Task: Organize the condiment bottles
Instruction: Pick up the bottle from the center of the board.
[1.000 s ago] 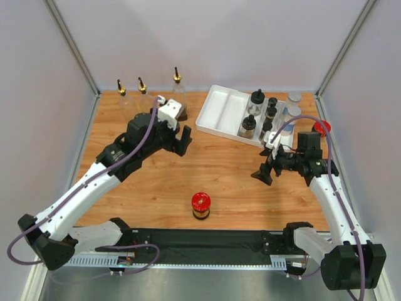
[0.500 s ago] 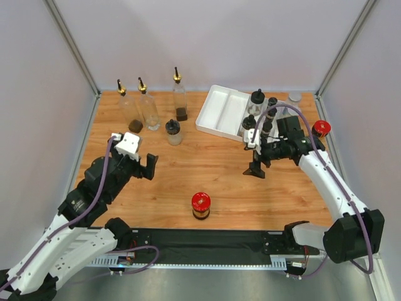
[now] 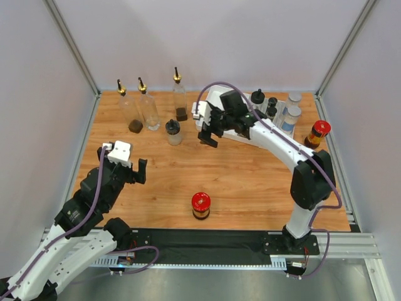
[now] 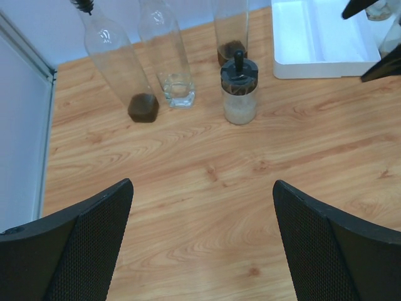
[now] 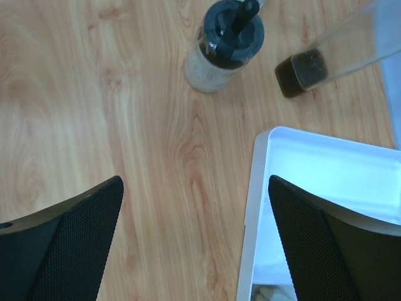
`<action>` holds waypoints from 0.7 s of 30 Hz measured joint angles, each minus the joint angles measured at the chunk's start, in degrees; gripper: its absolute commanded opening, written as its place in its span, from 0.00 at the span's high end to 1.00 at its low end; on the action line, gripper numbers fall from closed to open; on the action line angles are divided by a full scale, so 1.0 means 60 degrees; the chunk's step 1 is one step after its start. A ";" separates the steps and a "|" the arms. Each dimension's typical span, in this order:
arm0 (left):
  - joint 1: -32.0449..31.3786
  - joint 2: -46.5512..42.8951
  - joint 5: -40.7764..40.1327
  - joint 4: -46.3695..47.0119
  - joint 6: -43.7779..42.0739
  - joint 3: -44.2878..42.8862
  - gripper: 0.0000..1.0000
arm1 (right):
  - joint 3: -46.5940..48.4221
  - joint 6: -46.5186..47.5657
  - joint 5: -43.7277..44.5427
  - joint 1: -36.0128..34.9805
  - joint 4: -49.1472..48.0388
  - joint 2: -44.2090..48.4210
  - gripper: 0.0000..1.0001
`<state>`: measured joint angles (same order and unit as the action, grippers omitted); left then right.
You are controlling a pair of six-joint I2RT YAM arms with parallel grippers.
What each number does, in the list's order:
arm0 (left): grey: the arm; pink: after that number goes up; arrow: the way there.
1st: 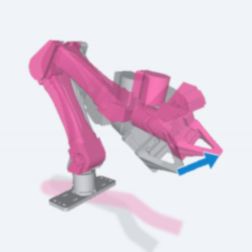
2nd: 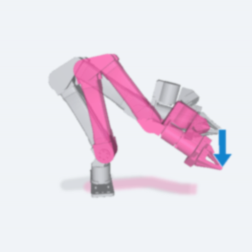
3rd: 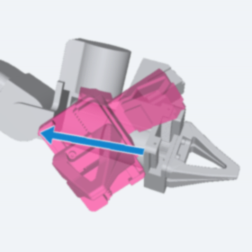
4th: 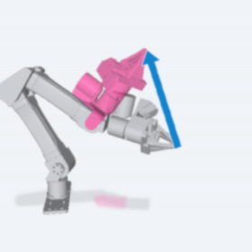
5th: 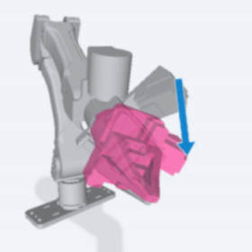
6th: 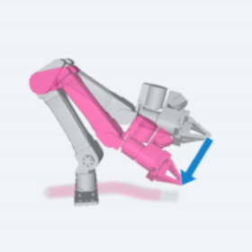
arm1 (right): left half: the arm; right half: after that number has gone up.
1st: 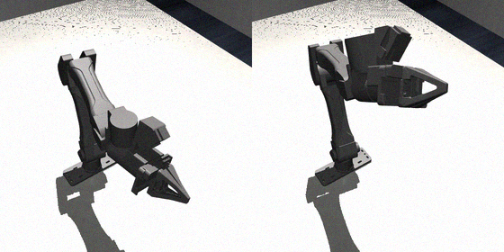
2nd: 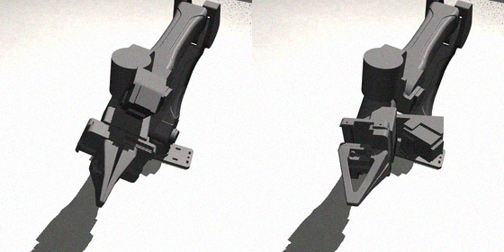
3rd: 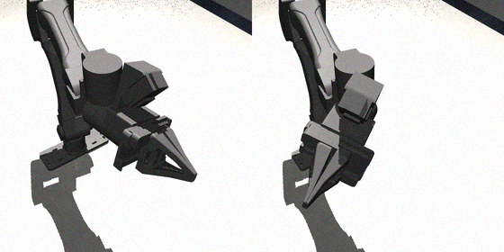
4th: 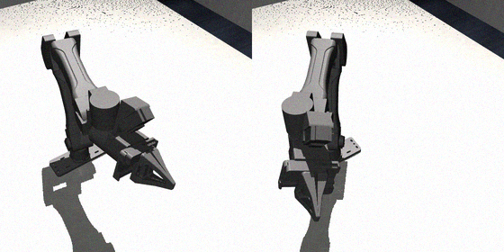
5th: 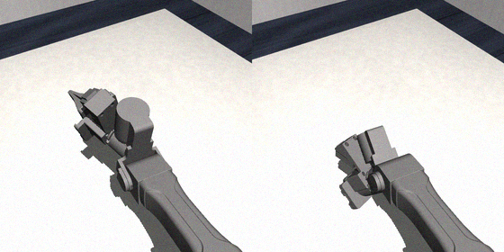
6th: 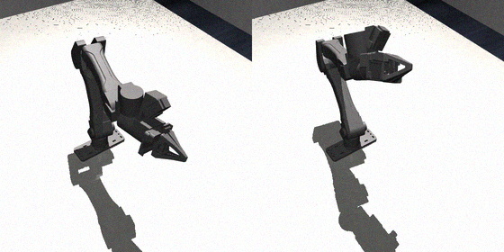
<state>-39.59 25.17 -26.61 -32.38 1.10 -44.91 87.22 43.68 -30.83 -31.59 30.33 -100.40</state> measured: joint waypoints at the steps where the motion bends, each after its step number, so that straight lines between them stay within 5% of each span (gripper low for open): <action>1: 0.0000 -0.0015 -0.0066 0.0000 0.0004 0.0011 0.00 | 0.0244 -0.0248 0.0215 -0.0189 -0.0171 -0.0310 0.00; 10: 0.0000 -0.0018 -0.0328 0.0000 0.0000 0.0069 0.00 | 0.4040 -0.3144 0.2922 -0.1803 -0.0386 -0.3963 0.00; 21: 0.0000 0.0047 -0.0375 0.0000 -0.0098 0.0066 0.00 | 0.5155 -0.5257 0.4983 -0.2371 -0.0302 -0.5246 0.00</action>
<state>-39.59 25.45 -28.86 -32.38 0.51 -44.51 118.15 12.14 -0.93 -45.82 28.51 -131.87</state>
